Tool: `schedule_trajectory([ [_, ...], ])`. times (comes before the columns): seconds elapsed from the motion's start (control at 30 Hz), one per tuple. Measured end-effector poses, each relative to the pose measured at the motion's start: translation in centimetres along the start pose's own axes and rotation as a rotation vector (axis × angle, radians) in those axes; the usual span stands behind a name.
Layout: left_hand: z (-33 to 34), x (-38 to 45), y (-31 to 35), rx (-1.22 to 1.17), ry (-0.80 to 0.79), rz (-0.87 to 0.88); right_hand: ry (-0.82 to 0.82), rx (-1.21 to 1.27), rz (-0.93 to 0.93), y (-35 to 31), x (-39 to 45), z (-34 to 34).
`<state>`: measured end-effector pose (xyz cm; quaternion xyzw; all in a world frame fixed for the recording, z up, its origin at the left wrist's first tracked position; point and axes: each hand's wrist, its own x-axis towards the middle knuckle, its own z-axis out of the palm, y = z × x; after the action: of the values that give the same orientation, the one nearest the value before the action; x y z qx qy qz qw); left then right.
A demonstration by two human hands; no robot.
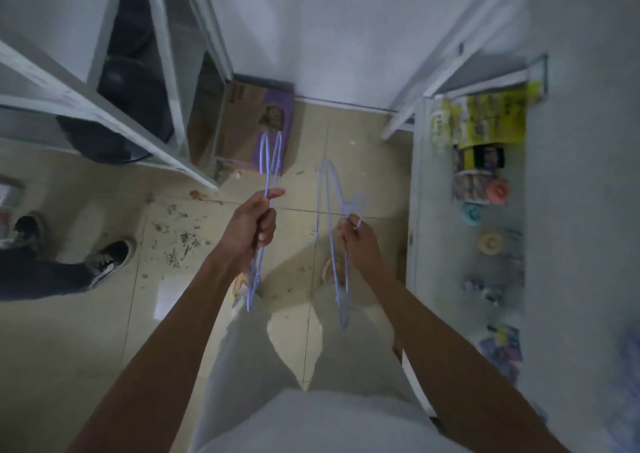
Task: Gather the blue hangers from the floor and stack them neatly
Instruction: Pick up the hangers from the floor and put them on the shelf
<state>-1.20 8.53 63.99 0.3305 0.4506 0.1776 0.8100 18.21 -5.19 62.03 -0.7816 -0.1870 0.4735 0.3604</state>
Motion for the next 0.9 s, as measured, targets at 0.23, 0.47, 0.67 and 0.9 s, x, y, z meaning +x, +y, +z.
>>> schedule_trajectory([
  [0.23, 2.4, -4.2, -1.1, 0.01, -0.034, -0.066, 0.258, 0.107, -0.022, 2.5, -8.5, -0.7],
  [0.47, 4.4, -10.7, 1.6, 0.153, -0.214, -0.127, 0.553, 0.218, -0.032, 0.5, -19.3, 0.2],
  [0.67, 9.4, -13.9, 3.4, 0.286, -0.341, -0.173, 0.706, 0.224, -0.127, -2.0, -24.4, -1.5],
  [0.9, 16.1, -18.1, 1.7, 0.409, -0.442, -0.151, 0.865, 0.308, -0.218, 0.3, -29.2, -5.1],
])
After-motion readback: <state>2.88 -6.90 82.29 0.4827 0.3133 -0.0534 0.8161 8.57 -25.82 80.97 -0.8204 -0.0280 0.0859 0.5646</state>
